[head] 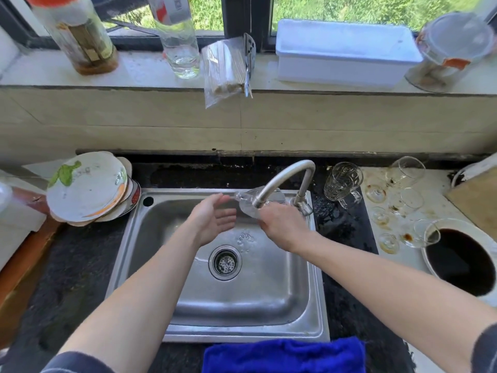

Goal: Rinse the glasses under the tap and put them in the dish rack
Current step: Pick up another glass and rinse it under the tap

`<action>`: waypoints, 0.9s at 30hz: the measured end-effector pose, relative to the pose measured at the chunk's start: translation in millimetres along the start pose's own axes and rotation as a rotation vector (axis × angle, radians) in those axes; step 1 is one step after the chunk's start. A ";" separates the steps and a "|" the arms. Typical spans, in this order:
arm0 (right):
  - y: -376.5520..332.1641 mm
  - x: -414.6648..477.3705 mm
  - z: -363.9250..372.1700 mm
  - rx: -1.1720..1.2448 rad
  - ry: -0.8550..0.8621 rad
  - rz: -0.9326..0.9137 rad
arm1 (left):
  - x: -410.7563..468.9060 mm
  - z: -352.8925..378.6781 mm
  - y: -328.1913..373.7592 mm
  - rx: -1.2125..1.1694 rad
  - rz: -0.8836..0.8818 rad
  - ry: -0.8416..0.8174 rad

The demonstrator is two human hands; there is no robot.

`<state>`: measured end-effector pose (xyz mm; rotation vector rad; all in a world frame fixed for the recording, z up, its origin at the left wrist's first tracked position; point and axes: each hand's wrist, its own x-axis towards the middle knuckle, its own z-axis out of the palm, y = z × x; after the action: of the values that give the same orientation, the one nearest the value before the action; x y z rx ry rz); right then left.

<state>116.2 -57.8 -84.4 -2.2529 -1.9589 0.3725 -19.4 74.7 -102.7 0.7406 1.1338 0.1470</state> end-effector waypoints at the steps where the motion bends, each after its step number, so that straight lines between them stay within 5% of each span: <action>1: -5.2 2.7 -0.4 0.046 0.040 0.011 | 1.2 4.6 -6.0 -0.032 -0.035 -0.028; 5: -23.7 3.3 10.5 0.275 0.063 0.044 | -0.7 28.7 -17.3 -0.330 -0.080 -0.123; 9: -8.4 -20.0 20.9 0.150 0.103 -0.203 | 6.6 28.6 -13.1 -0.518 -0.069 -0.127; 13: -4.6 3.8 19.6 -0.089 0.044 -0.123 | 13.1 33.1 -12.8 -0.268 -0.062 -0.057; 18: 19.4 -18.5 23.7 -0.088 0.081 -0.379 | 24.0 7.8 -4.6 -0.140 -0.088 0.037; 22: 8.1 -5.5 26.8 -0.132 0.066 -0.288 | 18.0 21.2 -10.6 -0.031 -0.120 -0.025; 27: 8.4 -11.3 16.2 0.087 0.166 -0.329 | 20.8 4.6 -8.2 -0.018 -0.060 -0.125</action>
<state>118.5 -71.2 -101.0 -1.8019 -2.1275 0.2181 -8.4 76.0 -122.7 0.6902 1.0332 0.0595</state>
